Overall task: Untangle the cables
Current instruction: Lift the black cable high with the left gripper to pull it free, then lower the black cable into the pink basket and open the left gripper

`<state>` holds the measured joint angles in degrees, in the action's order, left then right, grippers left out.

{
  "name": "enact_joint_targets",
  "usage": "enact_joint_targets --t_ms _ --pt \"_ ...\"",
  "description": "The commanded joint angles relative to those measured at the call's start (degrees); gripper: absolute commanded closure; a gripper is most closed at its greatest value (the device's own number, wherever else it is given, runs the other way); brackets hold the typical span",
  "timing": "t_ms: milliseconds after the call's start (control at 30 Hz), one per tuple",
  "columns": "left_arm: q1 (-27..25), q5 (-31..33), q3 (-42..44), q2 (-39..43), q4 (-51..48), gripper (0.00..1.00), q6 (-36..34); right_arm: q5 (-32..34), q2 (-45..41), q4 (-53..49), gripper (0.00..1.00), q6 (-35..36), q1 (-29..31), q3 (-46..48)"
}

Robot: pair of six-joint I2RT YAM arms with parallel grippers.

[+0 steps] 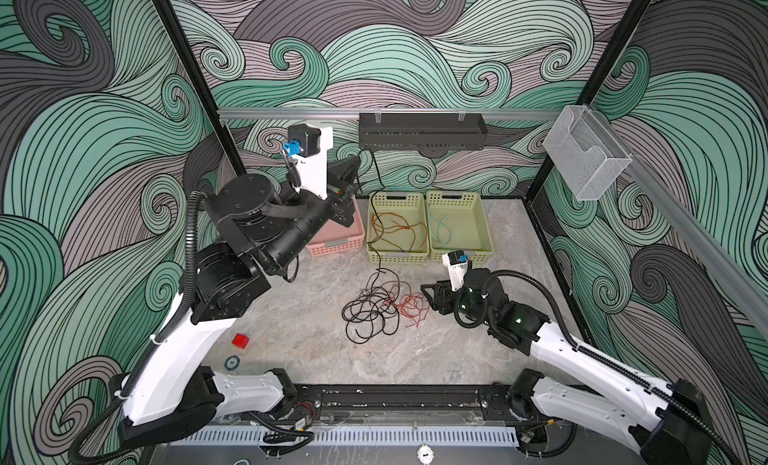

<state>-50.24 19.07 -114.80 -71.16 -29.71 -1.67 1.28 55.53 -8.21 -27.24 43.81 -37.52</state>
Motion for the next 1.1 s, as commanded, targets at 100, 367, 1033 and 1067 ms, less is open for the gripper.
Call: enact_joint_targets --t_ms 100,367,1033,1067 --pt "-0.2 -0.3 -16.2 -6.7 -0.1 1.0 -5.7 1.3 1.0 3.5 0.39 1.0 0.2 0.8" --pt "-0.1 3.2 -29.2 -14.6 -1.0 1.0 -11.9 -0.3 3.5 6.9 0.38 0.1 0.3 1.2" --pt "23.6 2.8 5.5 -4.9 9.1 1.0 2.3 1.1 1.8 5.8 0.38 1.3 0.2 3.4" --pt "24.8 2.3 6.4 -4.8 9.9 1.0 2.6 1.2 2.1 5.7 0.38 1.3 0.1 3.3"
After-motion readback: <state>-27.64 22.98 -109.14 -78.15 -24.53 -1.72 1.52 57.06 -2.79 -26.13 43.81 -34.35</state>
